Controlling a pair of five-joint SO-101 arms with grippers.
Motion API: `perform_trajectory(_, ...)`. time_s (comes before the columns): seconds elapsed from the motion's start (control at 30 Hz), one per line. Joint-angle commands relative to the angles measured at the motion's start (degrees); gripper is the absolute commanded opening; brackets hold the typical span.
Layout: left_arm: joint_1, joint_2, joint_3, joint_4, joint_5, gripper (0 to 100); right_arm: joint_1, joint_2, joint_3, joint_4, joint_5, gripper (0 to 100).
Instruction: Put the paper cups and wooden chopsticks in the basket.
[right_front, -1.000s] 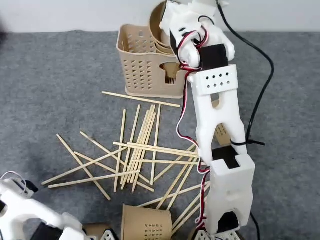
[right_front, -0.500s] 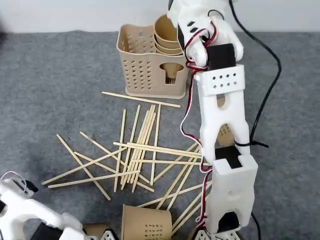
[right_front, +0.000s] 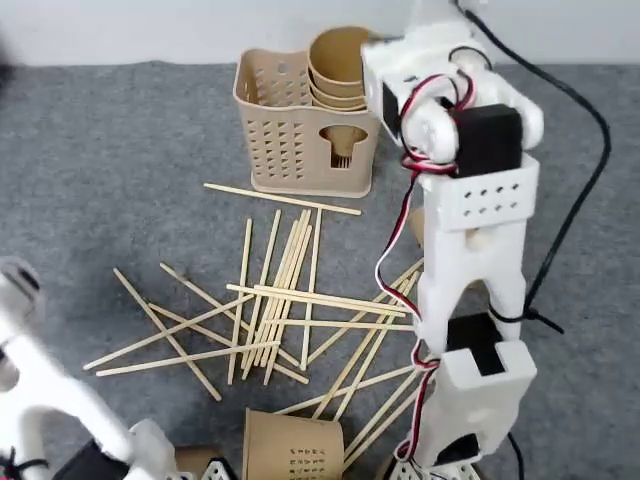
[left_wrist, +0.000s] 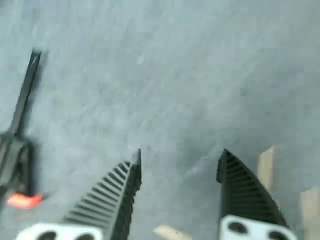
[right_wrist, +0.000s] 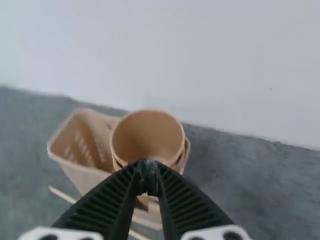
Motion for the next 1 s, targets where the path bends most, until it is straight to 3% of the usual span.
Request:
perform_trajectory(0.0,6.59,-2.37,-8.31,6.24,3.34,24,0.04,-4.09,-2.46,10.07,8.0,1.2)
perform_trajectory(0.17,20.75,-2.29,-17.63,42.81,-3.16,24,0.75,-3.82,-2.29,12.44,10.2,1.2)
perform_trajectory(0.7,27.96,-4.66,-20.18,41.49,-5.63,24,1.54,-1.63,-2.46,12.18,10.11,1.3)
perform_trajectory(0.8,31.74,-4.66,-15.87,41.49,-5.89,24,3.12,1.01,-2.55,11.03,10.11,1.3)
perform_trajectory(0.97,41.85,-4.92,-5.67,41.49,-6.07,24,7.25,5.93,-2.46,0.75,10.11,1.3)
